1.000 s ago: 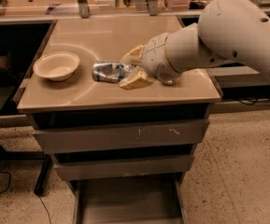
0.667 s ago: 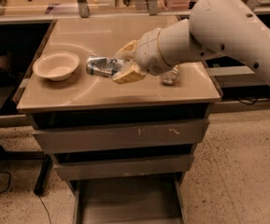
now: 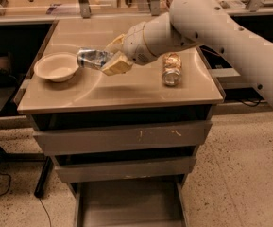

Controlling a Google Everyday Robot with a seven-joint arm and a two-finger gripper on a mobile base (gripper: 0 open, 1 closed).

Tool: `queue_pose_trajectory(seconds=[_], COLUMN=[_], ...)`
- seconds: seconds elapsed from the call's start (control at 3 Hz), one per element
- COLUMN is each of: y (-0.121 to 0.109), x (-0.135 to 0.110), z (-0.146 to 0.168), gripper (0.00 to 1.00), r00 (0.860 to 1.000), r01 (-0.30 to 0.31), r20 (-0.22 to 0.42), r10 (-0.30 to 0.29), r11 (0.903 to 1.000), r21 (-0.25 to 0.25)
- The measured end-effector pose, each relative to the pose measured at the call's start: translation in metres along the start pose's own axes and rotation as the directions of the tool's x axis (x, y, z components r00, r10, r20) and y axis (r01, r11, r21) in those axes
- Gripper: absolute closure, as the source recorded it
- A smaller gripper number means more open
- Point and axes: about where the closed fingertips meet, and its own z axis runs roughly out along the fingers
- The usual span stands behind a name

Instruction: Pick redbull can from bottom drawer and place on counter

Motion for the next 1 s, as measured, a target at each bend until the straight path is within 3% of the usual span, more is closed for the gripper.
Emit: queue_pose_trajectory(seconds=[1.0], y=[-0.044], x=[0.039], z=[0.024], gripper=[1.00], r00=[0.996], r01=[-0.066], r20=[-0.063], r10=[0.066], r11=[0.9978], r21=[-0.003])
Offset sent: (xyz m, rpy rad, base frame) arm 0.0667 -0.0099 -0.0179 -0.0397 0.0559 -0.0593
